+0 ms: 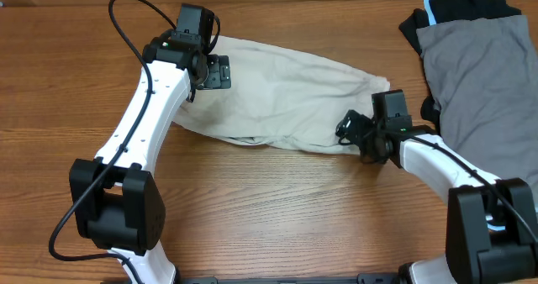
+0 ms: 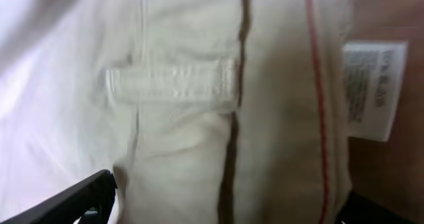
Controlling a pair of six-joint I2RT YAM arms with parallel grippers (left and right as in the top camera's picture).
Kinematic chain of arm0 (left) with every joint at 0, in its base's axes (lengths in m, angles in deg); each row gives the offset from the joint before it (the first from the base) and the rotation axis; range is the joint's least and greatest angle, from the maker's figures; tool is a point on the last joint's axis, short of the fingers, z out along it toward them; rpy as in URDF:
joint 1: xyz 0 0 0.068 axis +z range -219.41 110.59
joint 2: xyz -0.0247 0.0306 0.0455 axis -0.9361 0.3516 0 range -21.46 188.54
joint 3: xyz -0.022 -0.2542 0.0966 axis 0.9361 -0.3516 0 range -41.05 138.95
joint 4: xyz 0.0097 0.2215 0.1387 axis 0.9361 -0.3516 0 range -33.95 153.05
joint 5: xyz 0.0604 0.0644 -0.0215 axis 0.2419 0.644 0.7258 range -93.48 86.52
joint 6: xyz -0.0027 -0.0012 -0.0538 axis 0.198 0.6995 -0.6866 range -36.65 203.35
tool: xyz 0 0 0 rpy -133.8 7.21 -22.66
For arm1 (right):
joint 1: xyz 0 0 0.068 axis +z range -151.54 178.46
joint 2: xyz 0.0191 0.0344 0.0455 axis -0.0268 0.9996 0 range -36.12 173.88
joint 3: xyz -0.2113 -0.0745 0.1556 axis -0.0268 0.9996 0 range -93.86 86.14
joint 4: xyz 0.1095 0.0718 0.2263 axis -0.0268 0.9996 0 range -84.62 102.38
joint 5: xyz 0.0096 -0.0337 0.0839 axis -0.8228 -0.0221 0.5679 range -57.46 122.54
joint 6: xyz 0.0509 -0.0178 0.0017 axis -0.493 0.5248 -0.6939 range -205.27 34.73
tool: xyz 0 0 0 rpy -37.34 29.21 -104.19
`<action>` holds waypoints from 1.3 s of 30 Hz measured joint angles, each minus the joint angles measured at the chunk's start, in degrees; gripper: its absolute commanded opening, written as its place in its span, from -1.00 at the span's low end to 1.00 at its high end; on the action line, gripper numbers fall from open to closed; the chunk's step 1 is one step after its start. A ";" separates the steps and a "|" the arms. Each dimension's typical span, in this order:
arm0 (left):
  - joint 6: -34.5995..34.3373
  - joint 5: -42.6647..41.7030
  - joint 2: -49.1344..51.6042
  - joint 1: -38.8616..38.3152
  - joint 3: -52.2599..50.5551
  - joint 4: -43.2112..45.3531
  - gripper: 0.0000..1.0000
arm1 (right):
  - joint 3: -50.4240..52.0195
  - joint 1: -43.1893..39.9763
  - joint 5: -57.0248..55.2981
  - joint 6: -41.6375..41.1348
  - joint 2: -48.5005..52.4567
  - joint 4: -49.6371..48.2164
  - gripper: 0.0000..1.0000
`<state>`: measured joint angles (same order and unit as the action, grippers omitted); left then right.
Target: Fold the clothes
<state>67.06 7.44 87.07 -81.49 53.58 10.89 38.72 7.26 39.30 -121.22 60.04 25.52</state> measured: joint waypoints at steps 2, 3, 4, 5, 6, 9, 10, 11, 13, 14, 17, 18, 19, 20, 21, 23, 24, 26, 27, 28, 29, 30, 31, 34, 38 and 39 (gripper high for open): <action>0.00 0.00 0.02 0.00 0.00 0.00 1.00 | -0.04 0.22 -3.08 0.31 0.94 -3.56 0.91; 0.00 0.00 0.02 0.00 0.00 -0.02 1.00 | -0.04 0.26 -4.44 0.42 1.27 -4.72 0.91; 0.00 0.00 0.02 0.00 0.00 -0.02 1.00 | -0.04 0.28 -5.97 0.68 1.60 -5.95 0.91; 0.00 0.00 0.00 0.00 0.00 -0.02 1.00 | -0.04 0.26 -7.37 1.14 1.95 -7.06 0.91; 0.02 0.00 0.00 0.00 0.00 -0.02 0.99 | -0.07 0.15 -8.50 1.73 2.25 -7.85 0.91; 0.00 0.00 0.02 0.00 0.00 -0.04 1.00 | -0.52 -0.59 -10.47 3.87 2.99 -8.48 0.91; 0.00 -0.02 0.02 0.00 0.00 -0.07 1.00 | -0.92 -1.07 -10.62 4.70 3.21 -8.37 0.91; 0.00 -0.24 0.02 0.00 0.00 -0.07 1.00 | -1.44 -1.66 -10.60 5.77 3.52 -7.96 0.91; 0.00 -0.66 0.00 0.00 0.00 -0.07 1.00 | -2.71 -2.73 -10.08 7.56 4.11 -6.64 0.91; 0.00 -0.94 0.00 0.00 0.00 -0.02 1.00 | -3.58 -3.30 -9.62 8.50 4.48 -5.51 0.91; 0.02 -1.73 0.02 0.00 0.00 0.17 1.00 | -6.64 -5.05 -8.15 10.38 5.73 -1.55 0.91; 0.00 -1.90 0.00 0.00 0.00 0.28 1.00 | -7.76 -5.51 -7.67 10.80 6.14 0.04 0.91; 0.02 -2.08 0.00 0.00 0.00 0.33 1.00 | -9.03 -5.97 -7.02 11.30 6.60 1.62 0.91; 0.02 -2.16 0.02 0.00 0.00 0.33 1.00 | -9.94 -6.23 -6.67 11.72 6.86 2.51 0.91; 0.02 -2.19 0.02 0.00 0.00 0.31 1.00 | -11.02 -6.47 -6.29 12.07 7.04 3.67 0.91; 0.24 -2.34 0.00 0.00 0.00 0.26 0.99 | -13.20 -6.62 -5.55 12.44 7.23 5.55 0.91; 0.46 -2.36 0.00 0.00 0.00 0.26 1.00 | -14.32 -6.69 -5.11 12.59 7.26 6.12 0.91; 1.42 -2.36 0.02 0.00 0.00 0.07 1.00 | -16.26 -6.78 -4.13 12.74 7.26 7.06 0.91; 1.84 -2.36 0.02 0.00 0.00 -0.11 1.00 | -17.03 -6.78 -3.48 12.96 7.26 7.43 0.90; 2.12 -2.38 0.02 0.00 0.00 -0.26 1.00 | -17.62 -6.80 -2.64 13.33 7.26 7.80 0.84; 2.45 -2.36 0.00 0.00 0.00 -0.39 1.00 | -18.08 -6.80 -1.44 13.86 7.26 8.07 0.79; 2.80 -2.38 0.00 0.00 0.00 -0.55 1.00 | -18.29 -6.80 -0.26 14.25 7.26 8.31 0.77; 2.99 -2.38 0.02 0.00 0.00 -0.59 0.99 | -18.49 -6.80 0.96 14.71 7.26 8.81 0.76; 3.23 -2.38 0.02 0.00 0.00 -0.61 1.00 | -19.54 -6.78 4.13 15.50 7.26 11.19 0.76; 3.26 -2.38 0.02 0.00 0.00 -0.59 0.99 | -22.97 -6.40 8.24 16.48 7.26 14.45 0.76; 3.30 -2.38 0.00 0.00 0.00 -0.61 0.99 | -24.09 -6.05 9.25 16.72 7.26 15.30 0.77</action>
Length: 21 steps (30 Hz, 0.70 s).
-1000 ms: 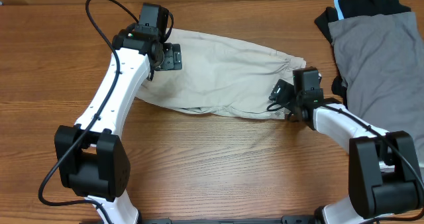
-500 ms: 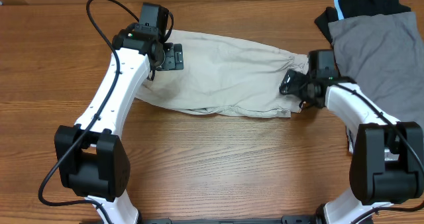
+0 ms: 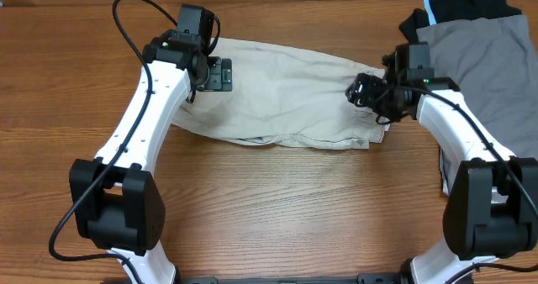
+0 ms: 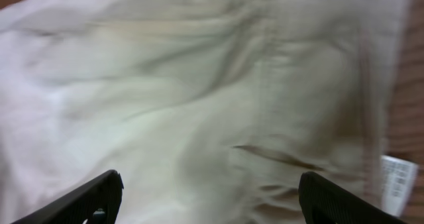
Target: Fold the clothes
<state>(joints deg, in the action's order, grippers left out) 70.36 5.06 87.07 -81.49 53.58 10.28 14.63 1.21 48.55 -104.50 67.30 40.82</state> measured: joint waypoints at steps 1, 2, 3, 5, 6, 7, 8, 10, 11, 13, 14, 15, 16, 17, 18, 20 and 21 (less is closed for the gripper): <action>0.15 0.00 0.02 0.00 0.00 0.00 1.00 | -0.98 0.48 0.81 0.24 0.00 0.61 0.77; 0.37 0.00 0.00 0.00 0.00 0.00 0.99 | -1.77 1.18 1.49 0.37 0.00 0.98 0.78; 0.70 0.02 0.00 0.00 0.00 0.00 1.00 | -2.23 1.84 1.95 0.46 0.00 1.22 0.78; 1.22 0.00 0.02 0.00 0.00 0.00 1.00 | -2.69 3.67 2.75 0.74 0.00 2.19 0.78; 1.44 0.00 0.02 0.00 0.00 0.00 1.00 | -2.69 4.63 3.10 0.87 -0.02 3.13 0.78; 1.68 0.00 0.00 0.00 0.00 0.00 1.00 | -2.69 5.40 3.30 0.94 0.00 3.96 0.78; 2.16 -0.09 0.00 0.00 0.00 0.02 0.99 | -2.69 6.19 3.50 1.03 0.00 4.92 0.78; 3.41 -0.68 0.02 0.00 0.00 0.07 1.00 | -2.69 7.32 3.78 1.03 -0.02 6.49 0.78; 4.17 -1.11 0.02 0.00 0.00 0.09 0.99 | -2.69 7.74 3.96 1.05 0.00 7.30 0.78; 5.14 -1.75 0.02 0.00 0.00 0.26 1.00 | -2.69 8.37 4.09 1.03 0.00 8.26 0.79; 5.64 -2.12 0.02 0.00 0.00 0.42 0.99 | -2.69 8.59 4.09 1.05 0.00 8.31 0.79; 6.10 -2.47 0.13 0.00 0.00 0.55 0.99 | -2.67 8.81 4.09 1.05 0.00 8.35 0.79; 6.60 -2.78 0.24 0.00 0.00 0.63 1.00 | -2.56 9.05 3.91 0.94 -0.02 8.35 0.79; 7.28 -3.21 0.44 0.00 0.00 0.70 0.99 | -2.32 9.33 3.63 0.70 -0.02 8.33 0.79; 7.82 -3.67 0.76 0.00 0.00 0.72 1.00 | -1.97 9.55 3.17 0.28 0.00 8.33 0.79; 9.16 -4.59 1.60 0.00 0.00 0.72 0.99 | -1.09 9.88 2.29 -0.52 0.00 8.37 0.79; 9.88 -5.18 2.21 0.00 0.00 0.74 1.00 | -0.74 10.01 1.68 -0.72 0.00 8.57 0.79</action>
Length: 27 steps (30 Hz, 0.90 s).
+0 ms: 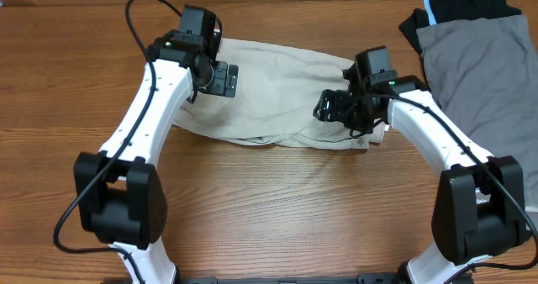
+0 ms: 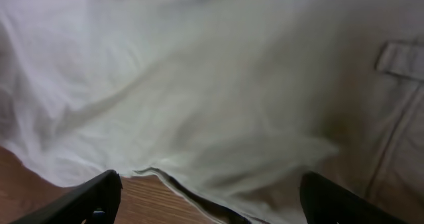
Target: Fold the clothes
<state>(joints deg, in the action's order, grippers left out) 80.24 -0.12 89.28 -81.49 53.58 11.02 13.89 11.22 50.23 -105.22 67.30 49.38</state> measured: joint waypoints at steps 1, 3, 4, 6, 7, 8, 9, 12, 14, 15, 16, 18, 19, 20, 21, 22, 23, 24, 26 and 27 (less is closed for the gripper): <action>0.61 -0.55 0.74 0.00 0.00 0.09 1.00 | 0.31 0.00 -0.31 -0.28 0.00 0.07 0.79; 1.88 -1.68 2.64 0.00 0.00 0.72 0.98 | 0.55 0.00 -1.05 -0.72 0.00 0.13 0.79; 2.25 -2.08 3.69 0.00 0.00 1.16 0.92 | 0.55 0.00 -1.31 -0.83 0.00 0.09 0.79; 3.04 -2.62 5.86 0.00 0.00 2.01 0.85 | 0.55 0.00 -1.66 -1.03 0.00 -0.22 0.79; 3.32 -2.80 6.86 0.00 0.00 2.43 0.81 | 0.57 0.00 -1.90 -1.05 0.00 -0.39 0.79; 3.52 -3.02 8.13 0.00 0.00 2.73 0.75 | 0.59 0.00 -2.08 -1.07 0.00 -0.52 0.79; 3.67 -3.17 9.07 0.00 0.00 2.78 0.72 | 0.59 0.00 -2.16 -1.07 0.00 -0.59 0.79; 4.15 -3.58 12.07 0.00 0.00 2.51 0.68 | 0.59 0.00 -2.91 -1.05 0.00 -0.76 0.79; 4.17 -3.80 13.51 0.00 0.00 1.64 0.67 | 0.59 -0.02 -3.17 -1.07 0.00 -0.87 0.79; 4.17 -3.82 14.08 0.00 0.00 1.07 0.67 | 0.59 -0.02 -3.32 -1.07 -0.02 -0.92 0.79; 4.09 -3.85 14.58 0.00 0.00 0.33 0.67 | 0.59 -0.09 -3.43 -1.07 -0.02 -0.94 0.79; 3.39 -3.85 15.34 0.00 0.02 -1.05 0.70 | 0.59 -0.37 -3.56 -1.27 0.00 -0.94 0.80; 2.93 -3.72 15.63 0.00 0.02 -1.81 0.72 | 0.59 -0.72 -3.61 -1.46 -0.02 -0.94 0.80; 2.43 -3.80 15.65 0.00 0.07 -2.14 0.73 | 0.59 -1.20 -3.65 -1.66 -0.02 -0.96 0.80; 1.75 -3.78 15.65 0.00 0.24 -3.02 0.77 | 0.59 -1.57 -3.63 -1.75 0.00 -0.92 0.80; 1.07 -3.78 15.65 0.00 0.24 -3.98 0.83 | 0.59 -2.19 -3.65 -1.88 0.00 -0.92 0.81; 0.28 -3.78 15.67 0.04 0.24 -4.90 0.87 | 0.59 -2.78 -3.74 -2.12 0.00 -0.94 0.84; -0.39 -3.78 15.67 0.07 0.28 -5.86 0.89 | 0.59 -3.48 -3.74 -2.32 -0.02 -0.94 0.86; -1.49 -3.80 15.67 0.22 0.28 -8.55 0.93 | 0.59 -4.94 -3.78 -2.43 0.00 -0.90 0.87; -1.77 -3.82 15.67 0.24 0.28 -9.57 0.94 | 0.59 -5.53 -3.78 -2.45 0.00 -0.90 0.87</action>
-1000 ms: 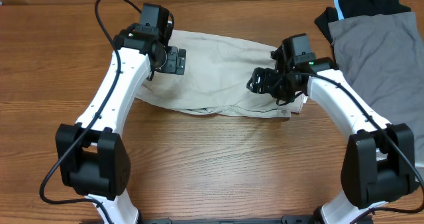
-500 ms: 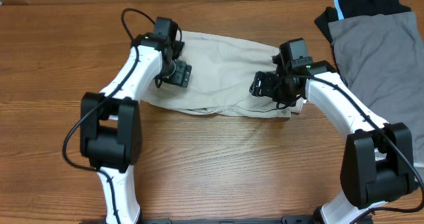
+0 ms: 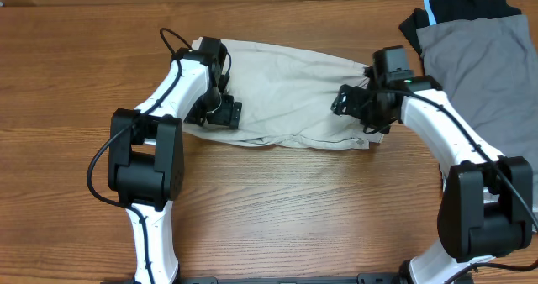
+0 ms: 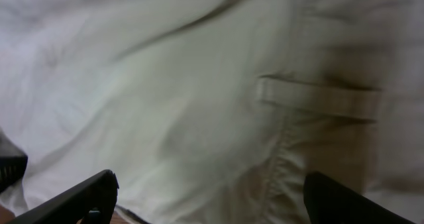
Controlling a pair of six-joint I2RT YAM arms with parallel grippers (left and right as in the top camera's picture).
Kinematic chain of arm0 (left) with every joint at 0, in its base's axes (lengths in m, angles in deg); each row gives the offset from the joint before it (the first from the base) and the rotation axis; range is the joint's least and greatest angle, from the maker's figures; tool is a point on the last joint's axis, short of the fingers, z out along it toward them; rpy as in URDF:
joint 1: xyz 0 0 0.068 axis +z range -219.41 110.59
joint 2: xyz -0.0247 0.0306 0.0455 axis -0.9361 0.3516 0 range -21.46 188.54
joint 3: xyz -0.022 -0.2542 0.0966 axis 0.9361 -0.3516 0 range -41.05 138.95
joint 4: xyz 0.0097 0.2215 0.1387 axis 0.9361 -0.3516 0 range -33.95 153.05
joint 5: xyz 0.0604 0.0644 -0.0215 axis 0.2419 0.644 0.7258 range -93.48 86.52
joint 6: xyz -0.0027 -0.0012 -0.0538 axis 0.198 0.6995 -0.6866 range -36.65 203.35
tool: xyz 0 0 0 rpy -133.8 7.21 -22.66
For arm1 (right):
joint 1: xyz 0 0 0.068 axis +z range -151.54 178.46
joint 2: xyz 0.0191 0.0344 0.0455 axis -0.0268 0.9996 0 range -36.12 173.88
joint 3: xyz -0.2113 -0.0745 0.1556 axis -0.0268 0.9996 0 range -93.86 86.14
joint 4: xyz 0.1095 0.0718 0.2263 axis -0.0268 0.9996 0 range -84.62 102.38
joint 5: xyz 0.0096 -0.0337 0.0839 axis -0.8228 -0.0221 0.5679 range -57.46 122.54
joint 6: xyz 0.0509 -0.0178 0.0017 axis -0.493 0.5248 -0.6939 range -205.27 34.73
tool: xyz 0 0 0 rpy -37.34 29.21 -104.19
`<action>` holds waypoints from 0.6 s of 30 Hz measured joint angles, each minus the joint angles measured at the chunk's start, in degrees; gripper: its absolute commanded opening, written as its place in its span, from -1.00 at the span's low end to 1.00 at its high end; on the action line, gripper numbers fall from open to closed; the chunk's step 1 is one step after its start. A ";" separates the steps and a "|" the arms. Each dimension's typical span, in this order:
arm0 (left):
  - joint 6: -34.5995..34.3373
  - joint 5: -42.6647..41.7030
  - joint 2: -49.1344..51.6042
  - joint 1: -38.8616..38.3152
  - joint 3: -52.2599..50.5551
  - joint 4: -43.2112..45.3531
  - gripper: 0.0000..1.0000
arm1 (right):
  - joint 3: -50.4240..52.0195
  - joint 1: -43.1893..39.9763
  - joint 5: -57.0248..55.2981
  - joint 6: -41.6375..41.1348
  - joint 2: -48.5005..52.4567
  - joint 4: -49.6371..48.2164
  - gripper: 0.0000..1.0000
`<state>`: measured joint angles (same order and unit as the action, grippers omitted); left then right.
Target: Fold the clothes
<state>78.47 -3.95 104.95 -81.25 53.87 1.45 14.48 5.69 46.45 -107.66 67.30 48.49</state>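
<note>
Beige trousers lie spread flat across the table, with the waistband end at the right. In the right wrist view the cloth fills the frame, and a belt loop shows. My right gripper hovers over the right part of the trousers. It is open, with its fingers far apart and nothing between them. My left gripper sits at the lower left edge of the trousers. The overhead view does not show how its jaws stand.
A pile of grey clothes and black clothes lies at the back right, close to the right arm. The wooden table stretches in front of the trousers.
My left gripper has moved from the upper left of the trousers down to their lower left edge. My right gripper has shifted a little to the right over the waistband end. The trousers lie as before.
My right gripper was first at the trousers' lower right corner by the label. It was then at the upper right edge, then over the right middle, open each time. My left gripper stayed at the upper left until it came to the lower left edge.
</note>
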 measured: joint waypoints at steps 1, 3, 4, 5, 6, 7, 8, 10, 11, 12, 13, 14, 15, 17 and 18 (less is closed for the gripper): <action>-0.35 0.00 0.00 0.17 0.02 -1.20 0.96 | 0.00 -0.72 -0.04 -0.04 0.00 0.02 0.88; -0.85 0.00 0.00 0.33 0.02 -3.32 0.96 | 0.00 -2.12 -0.22 -0.09 0.00 0.02 0.90; -1.01 0.00 0.04 0.37 0.02 -3.91 0.96 | 0.00 -2.67 -0.28 -0.13 -0.02 0.00 0.92; -1.20 0.00 0.04 0.48 0.02 -4.52 0.96 | 0.00 -3.32 -0.31 -0.09 0.00 0.04 0.93; -1.40 -0.02 0.04 0.59 0.02 -5.07 0.96 | 0.00 -4.00 -0.37 -0.04 0.00 0.02 0.94; -1.64 -0.02 0.04 0.68 0.02 -5.55 0.96 | 0.00 -4.68 -0.39 -0.04 0.00 0.04 0.94; -1.81 -0.02 0.04 0.70 0.02 -5.99 0.96 | 0.00 -5.38 -0.39 -0.02 0.00 0.07 0.95; -2.51 0.00 0.04 0.72 0.02 -6.64 0.96 | 0.00 -6.95 -0.39 0.22 -0.02 0.04 0.98; -2.69 0.00 0.04 0.72 0.02 -6.75 0.96 | 0.00 -7.50 -0.37 0.42 -0.02 0.00 1.00; -2.73 0.00 0.04 0.72 0.02 -6.73 0.96 | 0.00 -8.20 -0.37 1.01 0.00 0.02 1.00; -2.78 0.00 0.04 0.72 0.02 -6.75 0.96 | 0.00 -8.70 -0.37 1.53 0.00 0.00 1.00; -2.91 -0.07 0.04 0.74 0.09 -6.97 0.96 | 0.00 -9.31 -0.39 2.25 0.00 0.02 1.00; -2.97 -0.26 0.07 0.74 0.35 -7.58 0.96 | 0.00 -9.79 -0.35 2.89 -0.02 0.02 1.00; -3.15 -0.63 0.37 0.85 1.95 -10.21 1.00 | 0.00 -10.71 -0.37 3.87 -0.02 0.00 1.00; -3.34 -0.76 0.44 0.92 3.21 -11.72 1.00 | 0.00 -11.06 -0.33 4.42 0.00 -0.04 1.00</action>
<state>75.12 -4.71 105.39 -80.33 57.08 -10.27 14.48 -5.37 46.12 -103.25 67.30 48.45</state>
